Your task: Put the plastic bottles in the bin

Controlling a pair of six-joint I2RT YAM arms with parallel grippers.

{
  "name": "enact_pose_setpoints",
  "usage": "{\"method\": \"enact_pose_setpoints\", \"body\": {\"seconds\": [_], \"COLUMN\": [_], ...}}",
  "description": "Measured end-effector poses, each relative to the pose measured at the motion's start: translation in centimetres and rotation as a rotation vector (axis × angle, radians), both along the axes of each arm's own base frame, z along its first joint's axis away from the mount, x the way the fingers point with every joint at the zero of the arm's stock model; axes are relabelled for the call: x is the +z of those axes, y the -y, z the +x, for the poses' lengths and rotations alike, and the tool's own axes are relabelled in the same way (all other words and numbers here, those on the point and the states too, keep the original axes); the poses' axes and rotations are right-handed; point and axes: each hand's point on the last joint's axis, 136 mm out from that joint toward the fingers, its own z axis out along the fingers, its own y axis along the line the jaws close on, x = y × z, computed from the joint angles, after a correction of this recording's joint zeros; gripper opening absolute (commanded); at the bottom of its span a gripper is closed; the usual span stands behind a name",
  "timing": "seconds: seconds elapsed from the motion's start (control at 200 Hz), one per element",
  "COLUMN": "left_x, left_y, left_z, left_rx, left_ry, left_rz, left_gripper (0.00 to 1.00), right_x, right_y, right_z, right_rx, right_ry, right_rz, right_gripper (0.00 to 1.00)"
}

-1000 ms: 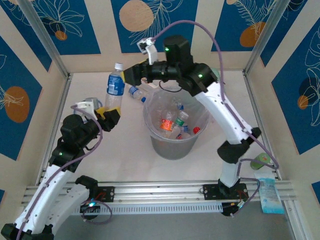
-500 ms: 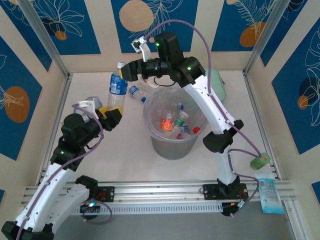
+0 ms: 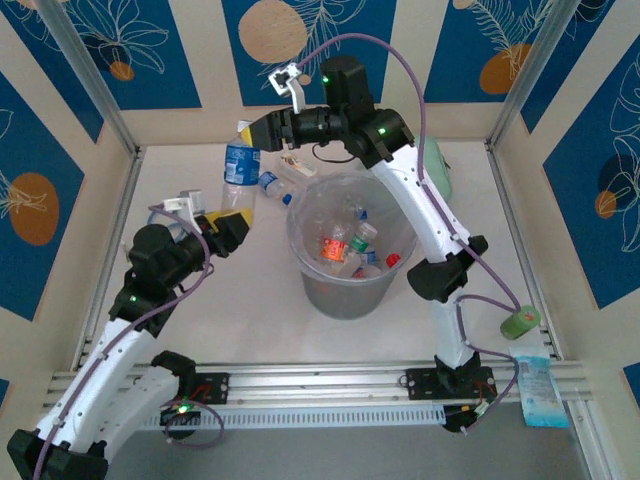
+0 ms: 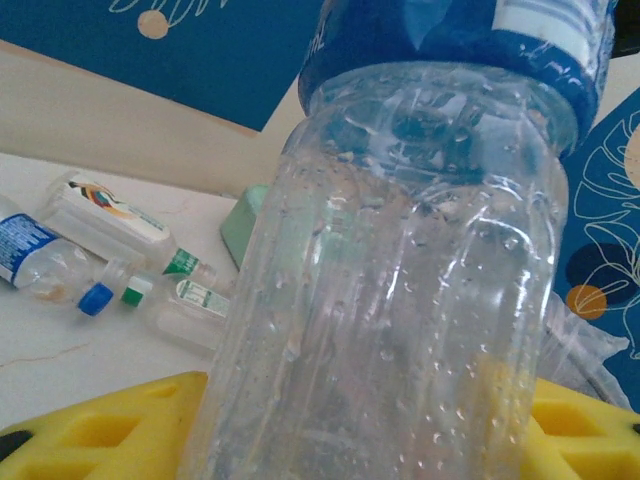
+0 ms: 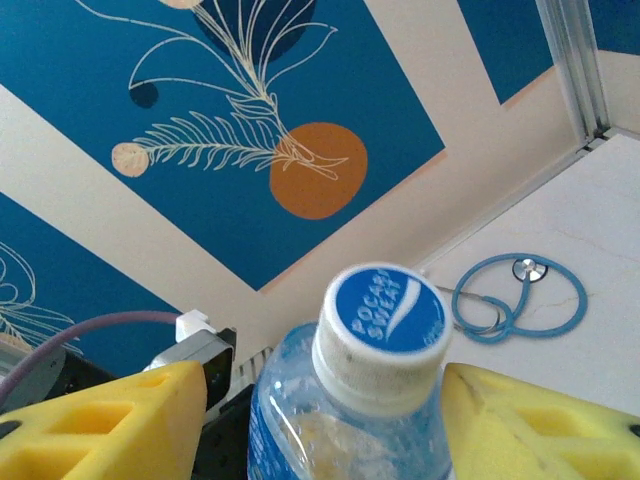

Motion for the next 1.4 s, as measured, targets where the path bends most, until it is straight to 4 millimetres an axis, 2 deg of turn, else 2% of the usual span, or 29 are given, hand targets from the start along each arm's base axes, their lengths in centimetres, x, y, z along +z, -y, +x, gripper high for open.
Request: {"method": "enact_pose_setpoints", "body": {"seconds": [0.09, 0.21, 0.365, 0.42, 0.465, 0.515, 0.615, 0.655, 0.685, 0.745, 0.8, 0.906, 0.976, 1.051, 1.136, 1.191, 1.261, 1.336, 1.396], "left_x": [-0.3, -0.7, -0.7, -0.8, -0.8, -0.8, -0.9, -0.9, -1.0, -1.1, -1.1, -0.6, -0.7, -1.3, -3.0, -3.7, -3.9, -3.2, -2.7], "left_y": [0.5, 1.1, 1.8, 1.9, 2.0, 2.0, 2.1, 2.1, 2.0, 1.8, 1.7, 1.8, 2.2, 2.6, 3.2, 3.6, 4.4, 5.5, 6.1], "left_z": [0.2, 0.3, 0.2, 0.3, 0.3, 0.4, 0.4, 0.3, 0.3, 0.3, 0.2, -0.1, 0.0, 0.4, 1.0, 1.2, 1.1, 0.7, 0.6], "left_rx": [-0.019, -0.041, -0.073, -0.075, -0.078, -0.079, -0.081, -0.081, -0.078, -0.067, -0.059, -0.076, -0.094, -0.103, -0.113, -0.122, -0.148, -0.179, -0.193], "left_ry": [-0.016, -0.033, -0.03, -0.032, -0.033, -0.032, -0.032, -0.035, -0.035, -0.041, -0.042, -0.02, -0.023, -0.042, -0.092, -0.112, -0.117, -0.098, -0.084], "left_rz": [-0.005, -0.009, -0.013, -0.013, -0.013, -0.013, -0.01, -0.01, -0.006, -0.006, -0.004, -0.014, -0.013, -0.007, 0.012, 0.028, 0.048, 0.066, 0.078], "left_gripper": [0.36, 0.36, 0.36, 0.39, 0.45, 0.56, 0.86, 0.95, 1.0, 1.0, 1.0, 1.0, 1.0, 1.0, 1.0, 1.0, 1.0, 1.0, 1.0], "right_x": [-0.1, -0.9, -1.8, -1.9, -2.0, -2.0, -2.1, -2.1, -1.9, -1.3, -0.3, 3.0, 5.6, 8.2, 10.3, 10.5, 9.8, 7.5, 4.9], "right_y": [0.0, -0.3, -0.5, -0.4, -0.3, -0.2, 0.0, 0.2, 0.5, 1.2, 2.4, 6.2, 9.8, 14.6, 19.6, 22.1, 24.1, 25.1, 25.2], "right_z": [0.5, 1.1, 1.9, 2.1, 2.1, 2.2, 2.3, 2.4, 2.3, 2.1, 1.5, -0.4, -2.0, -3.7, -5.0, -5.3, -5.2, -4.3, -3.2], "right_rx": [-0.005, -0.009, -0.02, -0.024, -0.024, -0.027, -0.038, -0.052, -0.062, -0.091, -0.125, -0.22, -0.296, -0.404, -0.539, -0.622, -0.686, -0.727, -0.736], "right_ry": [0.002, -0.01, -0.038, -0.046, -0.05, -0.05, -0.045, -0.032, -0.02, 0.01, 0.051, 0.167, 0.241, 0.313, 0.385, 0.404, 0.403, 0.363, 0.304], "right_rz": [0.006, -0.001, -0.011, -0.01, -0.013, -0.014, -0.023, -0.034, -0.041, -0.056, -0.07, -0.081, -0.066, -0.042, -0.021, -0.027, -0.042, -0.078, -0.118], "right_gripper": [0.7, 0.62, 0.32, 0.23, 0.17, 0.11, 0.05, 0.02, 0.01, 0.0, 0.0, 0.0, 0.0, 0.0, 0.0, 0.0, 0.0, 0.0, 0.0]}}
